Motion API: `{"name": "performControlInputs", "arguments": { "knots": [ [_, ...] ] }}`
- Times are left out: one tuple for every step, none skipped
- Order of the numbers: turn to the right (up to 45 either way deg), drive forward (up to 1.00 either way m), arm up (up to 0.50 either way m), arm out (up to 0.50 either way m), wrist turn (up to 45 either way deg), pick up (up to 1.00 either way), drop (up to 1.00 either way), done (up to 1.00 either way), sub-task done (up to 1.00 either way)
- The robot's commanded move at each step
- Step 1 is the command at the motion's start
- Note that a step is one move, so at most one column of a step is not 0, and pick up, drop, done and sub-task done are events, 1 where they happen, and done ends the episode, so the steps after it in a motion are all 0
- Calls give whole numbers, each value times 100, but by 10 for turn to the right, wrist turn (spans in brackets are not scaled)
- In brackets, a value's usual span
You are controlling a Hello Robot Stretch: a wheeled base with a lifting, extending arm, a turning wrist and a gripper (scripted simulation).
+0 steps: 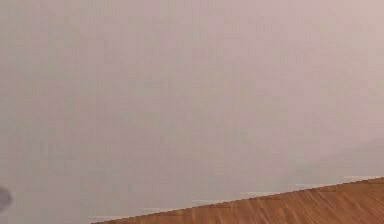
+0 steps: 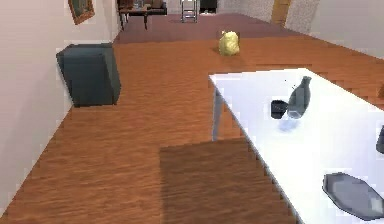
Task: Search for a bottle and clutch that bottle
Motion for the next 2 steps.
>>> {"name": "performControlInputs", "arguments": {
  "knots": [
    [450, 0, 0, 0, 0, 0, 0, 0, 0],
    [330, 0, 0, 0, 0, 0, 0, 0, 0]
  ]
}}
